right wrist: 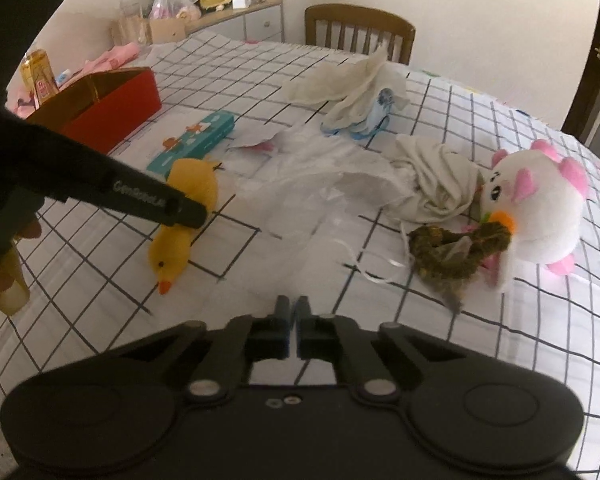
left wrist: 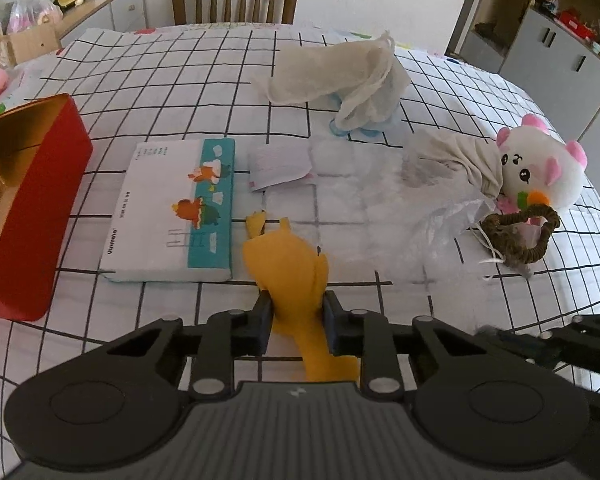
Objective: Organize soft objects
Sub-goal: 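Reach the left gripper to the yellow rubber chicken and grasp it, then carry the yellow chicken with the left gripper into the red tin box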
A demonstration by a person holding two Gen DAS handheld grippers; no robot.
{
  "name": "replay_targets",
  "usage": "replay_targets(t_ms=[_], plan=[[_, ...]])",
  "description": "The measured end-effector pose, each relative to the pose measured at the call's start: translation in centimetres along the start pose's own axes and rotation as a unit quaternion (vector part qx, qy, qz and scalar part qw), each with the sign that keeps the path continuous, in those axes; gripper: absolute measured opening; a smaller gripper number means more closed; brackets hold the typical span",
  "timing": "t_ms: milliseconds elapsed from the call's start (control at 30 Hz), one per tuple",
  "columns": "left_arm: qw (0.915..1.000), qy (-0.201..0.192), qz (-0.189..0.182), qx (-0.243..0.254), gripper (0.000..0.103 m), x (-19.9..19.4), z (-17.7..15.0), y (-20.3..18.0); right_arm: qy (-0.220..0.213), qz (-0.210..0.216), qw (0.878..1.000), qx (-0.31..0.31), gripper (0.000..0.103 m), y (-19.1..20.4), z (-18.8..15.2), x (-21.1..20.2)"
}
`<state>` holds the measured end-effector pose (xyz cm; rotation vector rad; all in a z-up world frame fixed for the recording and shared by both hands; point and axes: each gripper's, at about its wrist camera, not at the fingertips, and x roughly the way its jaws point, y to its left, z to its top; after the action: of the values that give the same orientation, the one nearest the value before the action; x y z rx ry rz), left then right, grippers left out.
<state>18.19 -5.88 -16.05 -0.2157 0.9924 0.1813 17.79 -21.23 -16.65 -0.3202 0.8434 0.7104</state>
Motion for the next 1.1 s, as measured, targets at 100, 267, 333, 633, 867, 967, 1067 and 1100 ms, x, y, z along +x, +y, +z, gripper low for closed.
replay_targets(t_ms=[100, 267, 333, 633, 867, 967, 1067, 1100], plan=[[1.0000, -0.002, -0.002, -0.001, 0.024, -0.6, -0.2, 0.1, -0.009, -0.006, 1.000, 0.005, 0.001, -0.4, -0.1, -0.9], [1.0000, -0.006, 0.004, 0.003, 0.024, -1.8, -0.8, 0.5, -0.027, -0.003, 1.000, 0.013, 0.001, -0.8, -0.2, -3.0], [0.9999, -0.006, 0.008, 0.004, 0.024, -2.1, -1.1, 0.9, -0.036, -0.001, 0.999, 0.012, 0.001, -0.8, -0.4, -4.0], [0.9997, -0.019, 0.015, 0.010, 0.024, -5.3, -1.1, 2.3, -0.070, 0.024, 0.997, 0.003, 0.001, 0.5, 0.6, -7.7], [0.9991, -0.032, 0.021, 0.018, 0.024, -7.7, 0.0, 4.0, -0.089, 0.035, 0.995, -0.019, 0.001, 2.4, 2.8, -8.7], [0.9989, -0.039, 0.020, 0.018, 0.024, -8.8, 0.5, 5.3, -0.095, 0.039, 0.994, -0.024, 0.001, 3.2, 4.1, -8.9], [0.9987, -0.043, 0.021, 0.019, 0.024, -9.7, 0.9, 6.8, -0.100, 0.045, 0.993, -0.029, 0.001, 4.3, 5.5, -8.8], [0.9987, -0.043, 0.020, 0.018, 0.024, -9.9, 1.1, 7.3, -0.102, 0.047, 0.993, -0.031, 0.001, 4.6, 6.0, -8.7]])
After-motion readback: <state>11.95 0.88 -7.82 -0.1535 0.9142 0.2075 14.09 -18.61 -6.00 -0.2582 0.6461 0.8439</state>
